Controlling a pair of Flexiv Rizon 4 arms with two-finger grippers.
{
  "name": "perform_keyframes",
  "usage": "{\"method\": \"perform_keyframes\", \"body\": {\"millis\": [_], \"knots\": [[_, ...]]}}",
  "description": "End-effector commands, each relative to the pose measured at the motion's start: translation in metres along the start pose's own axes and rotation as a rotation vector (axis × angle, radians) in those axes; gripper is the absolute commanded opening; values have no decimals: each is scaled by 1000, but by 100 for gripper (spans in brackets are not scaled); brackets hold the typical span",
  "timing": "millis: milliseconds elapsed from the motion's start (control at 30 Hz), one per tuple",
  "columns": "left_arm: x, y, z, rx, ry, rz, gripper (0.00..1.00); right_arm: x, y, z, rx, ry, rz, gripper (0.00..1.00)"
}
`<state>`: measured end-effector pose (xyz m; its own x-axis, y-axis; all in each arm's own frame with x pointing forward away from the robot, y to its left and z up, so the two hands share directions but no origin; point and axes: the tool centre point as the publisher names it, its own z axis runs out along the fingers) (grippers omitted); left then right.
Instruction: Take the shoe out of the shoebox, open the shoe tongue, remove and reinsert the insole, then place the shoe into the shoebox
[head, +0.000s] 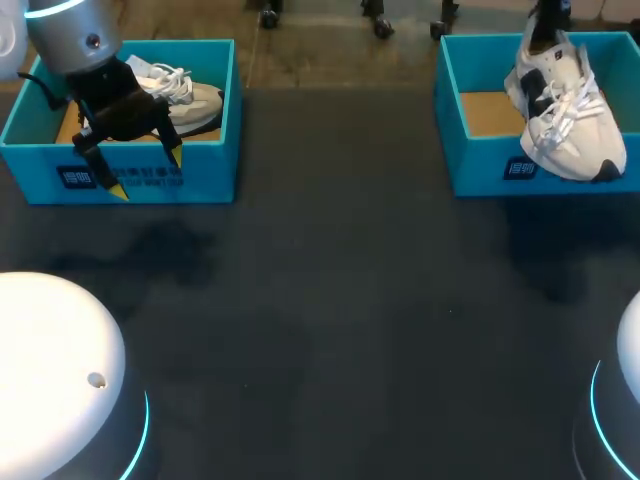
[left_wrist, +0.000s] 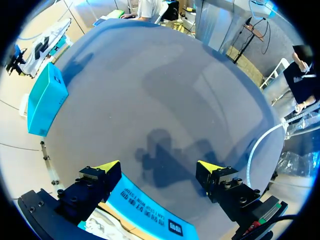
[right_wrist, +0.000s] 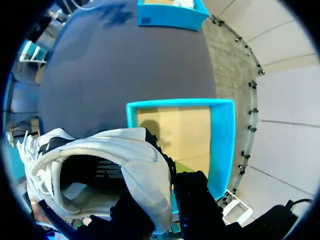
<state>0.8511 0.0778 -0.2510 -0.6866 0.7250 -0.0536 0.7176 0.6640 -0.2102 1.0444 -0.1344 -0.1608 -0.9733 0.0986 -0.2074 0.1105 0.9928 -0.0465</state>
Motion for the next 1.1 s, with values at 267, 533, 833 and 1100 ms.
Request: {"method": "perform_keyframes", "body": {"millis": [267, 533, 833, 1100], "knots": [[0, 0, 0, -2, 2, 1, 100, -90, -47, 46, -55, 36, 36, 0], [0, 0, 0, -2, 2, 1, 100, -126, -72, 64, -3, 36, 156, 0], [0, 0, 0, -2, 2, 1, 100, -128, -129, 60, 47, 2, 795, 0], [0, 0, 0, -2, 2, 1, 100, -121, -134, 58, 52, -11, 887, 0]]}}
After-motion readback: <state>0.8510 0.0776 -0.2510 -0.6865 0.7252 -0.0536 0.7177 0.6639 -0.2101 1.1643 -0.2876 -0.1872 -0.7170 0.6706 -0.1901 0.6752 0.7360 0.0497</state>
